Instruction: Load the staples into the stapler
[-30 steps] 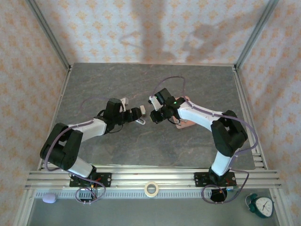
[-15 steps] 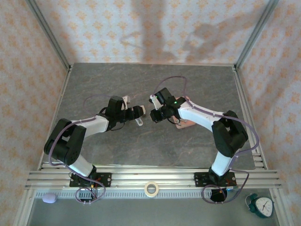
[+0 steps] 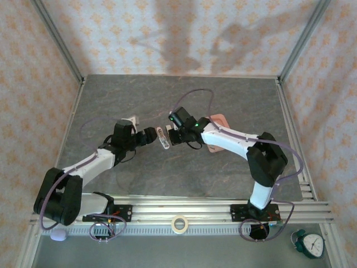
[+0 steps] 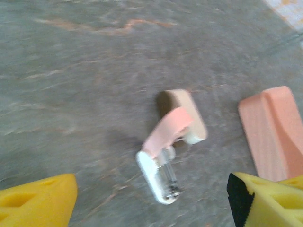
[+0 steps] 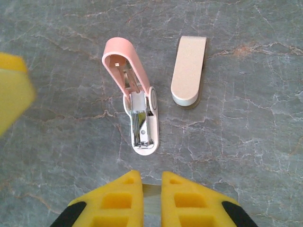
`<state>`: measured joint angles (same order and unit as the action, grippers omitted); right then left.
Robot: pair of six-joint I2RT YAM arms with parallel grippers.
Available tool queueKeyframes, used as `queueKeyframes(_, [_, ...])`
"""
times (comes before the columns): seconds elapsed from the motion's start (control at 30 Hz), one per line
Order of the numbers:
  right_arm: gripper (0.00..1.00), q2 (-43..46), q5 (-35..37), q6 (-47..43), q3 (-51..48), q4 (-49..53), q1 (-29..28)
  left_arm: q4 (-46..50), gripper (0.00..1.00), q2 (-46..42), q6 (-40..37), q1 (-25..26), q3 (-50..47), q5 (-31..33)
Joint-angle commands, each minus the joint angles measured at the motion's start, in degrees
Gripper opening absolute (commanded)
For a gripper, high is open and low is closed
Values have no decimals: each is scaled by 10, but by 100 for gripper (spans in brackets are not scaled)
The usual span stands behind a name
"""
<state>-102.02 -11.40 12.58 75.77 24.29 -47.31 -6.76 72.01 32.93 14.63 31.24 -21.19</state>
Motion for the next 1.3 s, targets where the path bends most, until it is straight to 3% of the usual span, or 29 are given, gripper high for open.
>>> queueKeyframes(0.0, [12, -20, 64, 55, 19, -15, -16, 36, 85, -34, -11, -20, -34, 38])
queueKeyframes(0.2, [12, -43, 114, 79, 30, -21, -42, 49, 87, -56, 2, -47, -74, 49])
queueKeyframes(0.6, [13, -104, 110, 64, 77, -22, -49, 29, 86, -107, 18, -51, -132, 49])
queueKeyframes(1.27, [12, -155, 118, 48, 110, -9, -52, 43, 85, -128, 8, -51, -132, 50])
